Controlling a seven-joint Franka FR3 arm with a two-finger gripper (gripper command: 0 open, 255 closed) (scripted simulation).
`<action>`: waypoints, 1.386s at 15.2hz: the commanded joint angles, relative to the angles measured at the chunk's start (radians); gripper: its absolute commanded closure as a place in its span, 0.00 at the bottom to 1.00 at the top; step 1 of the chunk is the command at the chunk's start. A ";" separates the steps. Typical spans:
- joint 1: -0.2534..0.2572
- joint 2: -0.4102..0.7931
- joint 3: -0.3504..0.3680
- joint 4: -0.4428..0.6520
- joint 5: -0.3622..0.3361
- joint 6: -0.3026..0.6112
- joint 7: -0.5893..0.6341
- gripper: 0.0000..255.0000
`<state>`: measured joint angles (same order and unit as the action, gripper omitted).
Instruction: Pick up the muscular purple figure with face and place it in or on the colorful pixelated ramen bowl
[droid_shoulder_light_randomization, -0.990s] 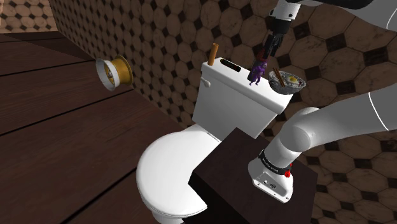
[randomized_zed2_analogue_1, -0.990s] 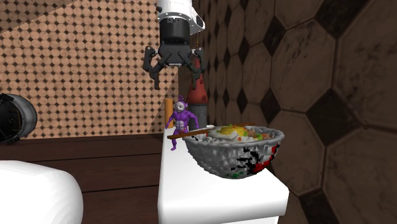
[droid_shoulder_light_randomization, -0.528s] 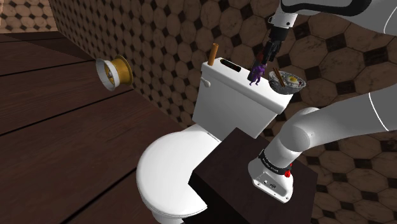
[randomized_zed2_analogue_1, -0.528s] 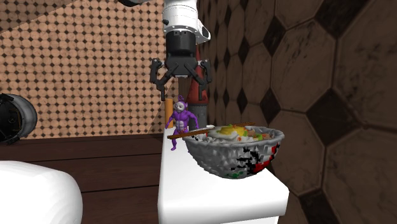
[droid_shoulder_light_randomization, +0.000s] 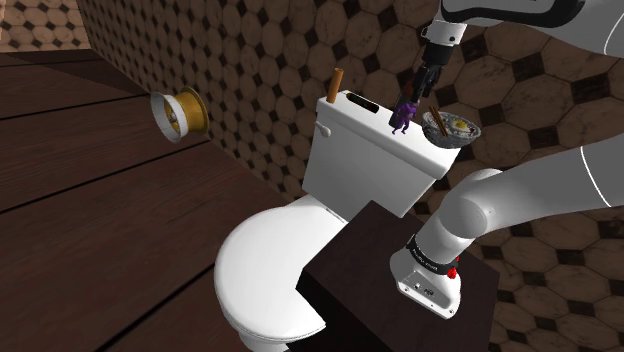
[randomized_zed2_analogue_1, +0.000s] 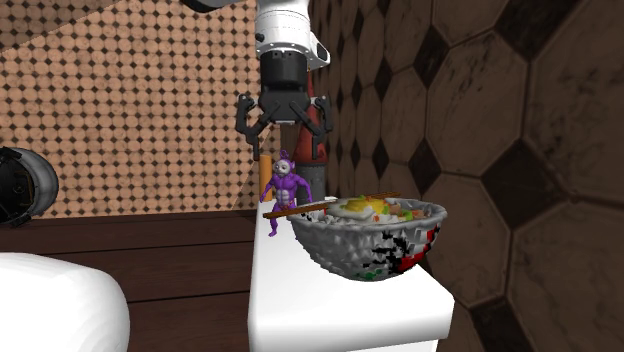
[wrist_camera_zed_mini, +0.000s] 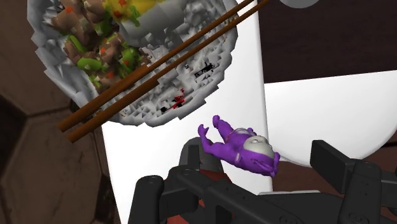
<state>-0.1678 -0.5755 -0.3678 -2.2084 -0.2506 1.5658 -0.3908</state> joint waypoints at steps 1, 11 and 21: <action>0.000 0.007 -0.002 -0.015 0.002 -0.004 0.001 1.00; 0.000 0.007 -0.001 0.000 0.003 -0.018 -0.002 1.00; 0.008 0.035 0.014 0.154 0.018 -0.145 -0.017 1.00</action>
<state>-0.1613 -0.5430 -0.3560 -2.0679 -0.2342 1.4325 -0.4081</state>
